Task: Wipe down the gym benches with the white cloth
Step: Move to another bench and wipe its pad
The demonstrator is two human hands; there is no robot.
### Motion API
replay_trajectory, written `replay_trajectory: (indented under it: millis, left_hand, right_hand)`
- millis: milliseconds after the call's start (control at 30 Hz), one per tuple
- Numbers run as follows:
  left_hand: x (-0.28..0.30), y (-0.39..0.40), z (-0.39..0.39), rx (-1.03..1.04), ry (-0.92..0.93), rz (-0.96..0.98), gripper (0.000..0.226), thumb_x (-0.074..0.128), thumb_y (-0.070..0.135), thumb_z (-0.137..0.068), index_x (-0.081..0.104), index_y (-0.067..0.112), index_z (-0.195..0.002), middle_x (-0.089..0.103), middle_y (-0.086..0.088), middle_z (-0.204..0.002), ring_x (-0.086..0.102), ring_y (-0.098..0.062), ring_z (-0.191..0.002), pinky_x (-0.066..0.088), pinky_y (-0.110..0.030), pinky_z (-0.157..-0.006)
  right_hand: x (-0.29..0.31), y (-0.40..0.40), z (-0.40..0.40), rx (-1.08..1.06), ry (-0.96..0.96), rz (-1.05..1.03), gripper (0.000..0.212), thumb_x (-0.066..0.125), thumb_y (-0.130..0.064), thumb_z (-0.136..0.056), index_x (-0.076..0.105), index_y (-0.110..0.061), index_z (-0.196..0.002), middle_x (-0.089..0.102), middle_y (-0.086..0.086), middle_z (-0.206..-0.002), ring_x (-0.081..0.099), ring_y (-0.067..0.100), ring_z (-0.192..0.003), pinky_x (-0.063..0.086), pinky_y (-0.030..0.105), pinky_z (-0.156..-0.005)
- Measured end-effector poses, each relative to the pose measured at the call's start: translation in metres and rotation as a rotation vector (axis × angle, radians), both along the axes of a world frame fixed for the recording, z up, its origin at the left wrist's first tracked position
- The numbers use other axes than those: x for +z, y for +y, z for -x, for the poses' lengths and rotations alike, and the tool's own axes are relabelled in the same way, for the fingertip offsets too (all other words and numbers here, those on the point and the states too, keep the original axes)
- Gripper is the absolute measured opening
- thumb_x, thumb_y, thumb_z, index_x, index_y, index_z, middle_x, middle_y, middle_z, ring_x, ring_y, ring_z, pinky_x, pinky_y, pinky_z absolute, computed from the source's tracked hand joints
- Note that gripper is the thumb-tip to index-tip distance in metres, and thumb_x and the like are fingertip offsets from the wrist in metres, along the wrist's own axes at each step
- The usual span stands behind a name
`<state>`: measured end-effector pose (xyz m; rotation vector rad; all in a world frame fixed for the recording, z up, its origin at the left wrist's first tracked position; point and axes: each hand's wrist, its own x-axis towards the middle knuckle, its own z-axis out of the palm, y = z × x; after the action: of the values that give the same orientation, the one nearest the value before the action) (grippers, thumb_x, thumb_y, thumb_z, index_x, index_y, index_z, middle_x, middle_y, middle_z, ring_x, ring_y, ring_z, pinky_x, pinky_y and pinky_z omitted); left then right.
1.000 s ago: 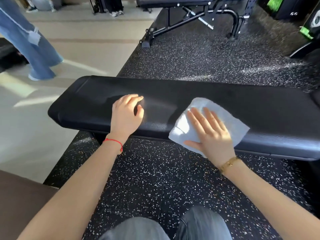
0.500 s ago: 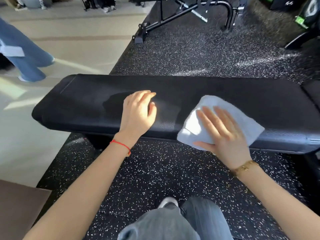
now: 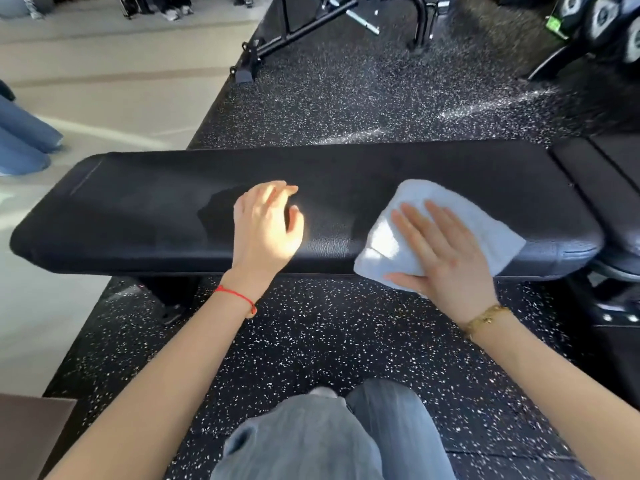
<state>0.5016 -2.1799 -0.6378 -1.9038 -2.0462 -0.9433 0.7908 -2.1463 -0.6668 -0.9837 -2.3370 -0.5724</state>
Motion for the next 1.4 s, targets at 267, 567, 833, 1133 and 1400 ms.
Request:
replay_trajectory:
  millis: [267, 567, 833, 1133, 1400]
  left_hand:
    - [0.001, 0.017, -0.048, -0.099, 0.013, 0.006, 0.038, 0.043, 0.024, -0.09, 0.069, 0.012, -0.114, 0.068, -0.005, -0.12, 0.061, -0.024, -0.115, 0.047, -0.047, -0.097]
    - [0.001, 0.025, -0.085, -0.134, 0.065, 0.048, 0.039, 0.042, 0.023, -0.091, 0.066, 0.011, -0.118, 0.066, -0.008, -0.123, 0.057, -0.029, -0.119, 0.041, -0.046, -0.103]
    - [-0.002, 0.026, -0.081, -0.168, 0.055, 0.015, 0.041, 0.04, 0.026, -0.093, 0.067, 0.009, -0.119, 0.067, -0.01, -0.122, 0.06, -0.029, -0.116, 0.045, -0.05, -0.102]
    - [-0.006, 0.028, -0.083, -0.164, 0.07, -0.011, 0.039, 0.041, 0.023, -0.092, 0.066, 0.005, -0.117, 0.066, -0.014, -0.12, 0.06, -0.034, -0.114, 0.045, -0.053, -0.1]
    - [-0.001, 0.025, -0.082, -0.169, 0.054, -0.004, 0.039, 0.042, 0.027, -0.092, 0.066, 0.01, -0.117, 0.066, -0.009, -0.121, 0.059, -0.028, -0.116, 0.043, -0.05, -0.102]
  right_hand:
    - [0.001, 0.002, 0.016, 0.051, -0.054, -0.016, 0.083, 0.054, -0.068, -0.087, 0.04, -0.013, -0.148, 0.047, 0.006, -0.149, 0.044, 0.035, -0.136, 0.036, 0.05, -0.113]
    - [0.0, 0.015, -0.082, -0.083, 0.057, 0.045, 0.083, 0.051, -0.07, -0.087, 0.045, -0.011, -0.145, 0.051, 0.008, -0.145, 0.043, 0.039, -0.135, 0.035, 0.053, -0.11]
    - [0.004, 0.012, -0.075, -0.003, -0.015, 0.084, 0.08, 0.052, -0.065, -0.09, 0.04, -0.012, -0.148, 0.043, 0.007, -0.151, 0.039, 0.035, -0.139, 0.032, 0.052, -0.113]
    - [0.002, 0.008, -0.039, -0.035, 0.005, 0.131, 0.081, 0.052, -0.069, -0.087, 0.042, -0.016, -0.147, 0.045, 0.006, -0.15, 0.041, 0.042, -0.136, 0.031, 0.054, -0.112]
    - [0.009, 0.011, -0.102, -0.109, -0.007, 0.142, 0.081, 0.048, -0.07, -0.088, 0.039, -0.017, -0.149, 0.043, 0.004, -0.152, 0.038, 0.037, -0.139, 0.03, 0.053, -0.113]
